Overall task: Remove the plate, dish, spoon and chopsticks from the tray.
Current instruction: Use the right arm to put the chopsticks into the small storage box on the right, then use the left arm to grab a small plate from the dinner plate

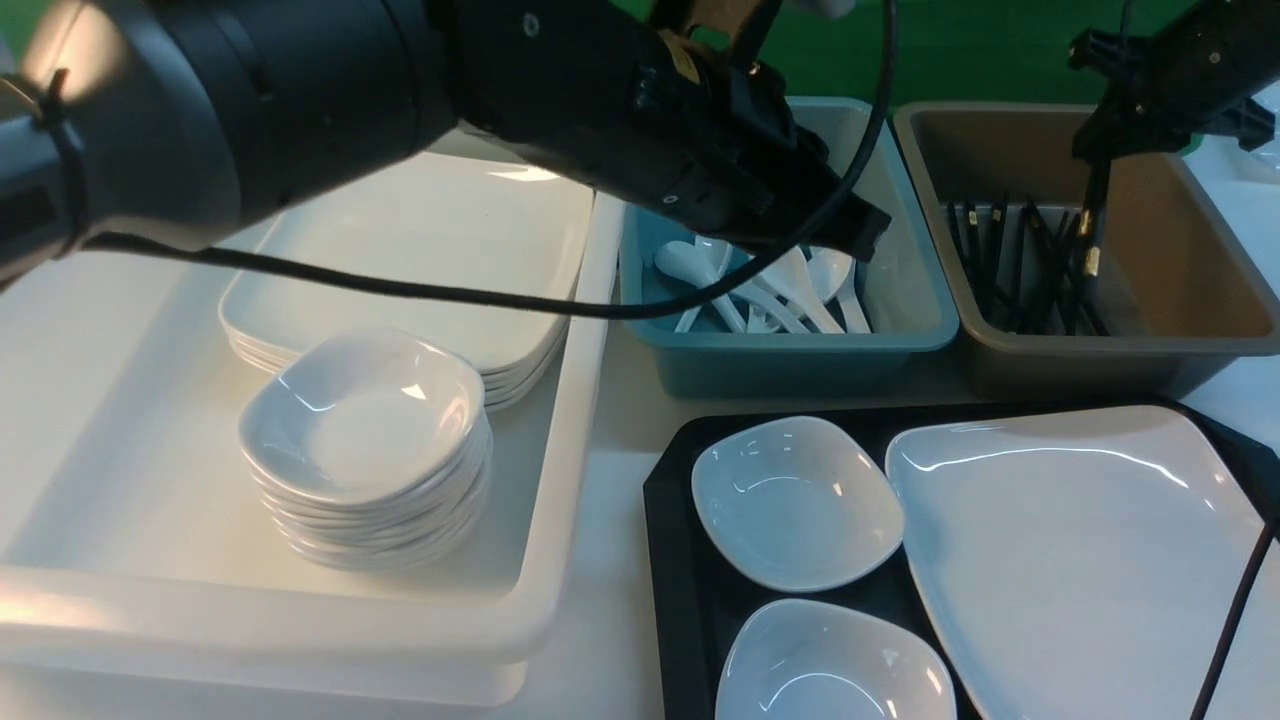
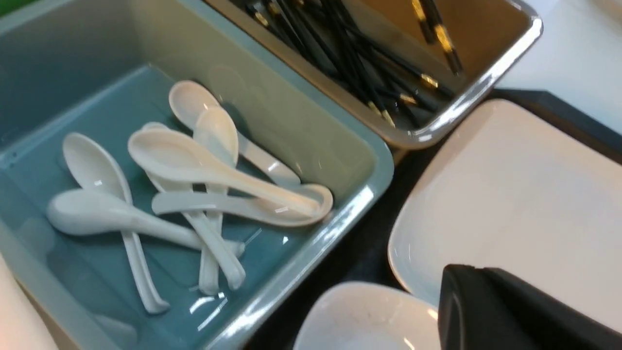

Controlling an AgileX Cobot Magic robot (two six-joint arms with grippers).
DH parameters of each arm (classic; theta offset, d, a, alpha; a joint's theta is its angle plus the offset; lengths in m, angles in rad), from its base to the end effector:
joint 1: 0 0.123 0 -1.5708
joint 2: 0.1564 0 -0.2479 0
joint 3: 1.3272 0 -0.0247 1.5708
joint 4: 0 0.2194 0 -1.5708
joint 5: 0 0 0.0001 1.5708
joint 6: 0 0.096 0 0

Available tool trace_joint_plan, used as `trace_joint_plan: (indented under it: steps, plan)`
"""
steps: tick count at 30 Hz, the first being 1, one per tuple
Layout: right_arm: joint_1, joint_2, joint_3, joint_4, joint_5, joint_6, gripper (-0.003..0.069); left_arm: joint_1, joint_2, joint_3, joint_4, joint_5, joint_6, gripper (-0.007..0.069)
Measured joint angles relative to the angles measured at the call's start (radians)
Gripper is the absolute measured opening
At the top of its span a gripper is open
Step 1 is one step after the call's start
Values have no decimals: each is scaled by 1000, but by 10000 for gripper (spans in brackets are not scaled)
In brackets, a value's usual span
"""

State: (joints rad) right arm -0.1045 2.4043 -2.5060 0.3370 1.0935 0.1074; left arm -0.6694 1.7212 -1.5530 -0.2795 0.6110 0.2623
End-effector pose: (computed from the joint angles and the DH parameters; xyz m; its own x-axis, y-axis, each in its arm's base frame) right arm 0.4768 -0.0216 0.2537 -0.7625 0.3335 -0.5544 0.1191 0.9146 0.3864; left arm 0.2804 -0.2413 0.3070 -0.4666 0.4088 -0.7843 0.7247 0.6850 -0.0741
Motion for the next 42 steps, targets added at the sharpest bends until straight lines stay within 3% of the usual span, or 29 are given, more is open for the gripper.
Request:
trace_joint_plan:
  steps: [5, 9, 11, 13, 15, 17, 18, 19, 20, 22, 29, 36, 42]
  plan:
    - [0, 26, -3, 1, -36, 18, 119, 0, 0, 0, -1, 36, 0, 20]
    - [0, 27, -3, -3, -30, 33, 289, 0, 0, 0, -1, 58, 0, 20]
    - [0, 27, -6, -3, 4, 33, 413, 0, 0, -2, -1, 86, 0, 20]
    - [0, 27, -18, -2, 61, 28, 444, 0, 0, -4, -1, 116, 0, 20]
    - [0, 18, -22, 5, 72, -6, 428, 0, 0, -4, -1, 159, 0, 20]
    - [0, -26, -21, 19, 72, -43, 297, 0, 0, -4, -5, 228, 0, 20]
    - [0, -29, -20, 21, 72, -46, 281, 0, 0, -4, -5, 242, 0, 20]
    - [2, -78, -12, 34, 72, -57, 162, 0, 0, -4, -6, 288, 0, 20]
    - [8, -130, 0, 41, 72, -70, 96, 0, 0, -4, -6, 330, 0, 20]
    - [17, -213, 31, 43, 72, -100, 55, 0, 0, -4, -6, 376, 0, 20]
    - [96, -583, 333, 39, 73, -249, 31, -17, 16, -5, -13, 482, 0, 20]
    - [163, -988, 915, 21, 55, -375, 31, -102, 86, -5, -7, 487, -2, 20]
    - [168, -1289, 1353, 19, -88, -441, 31, -163, 175, -5, 95, 462, -61, 31]
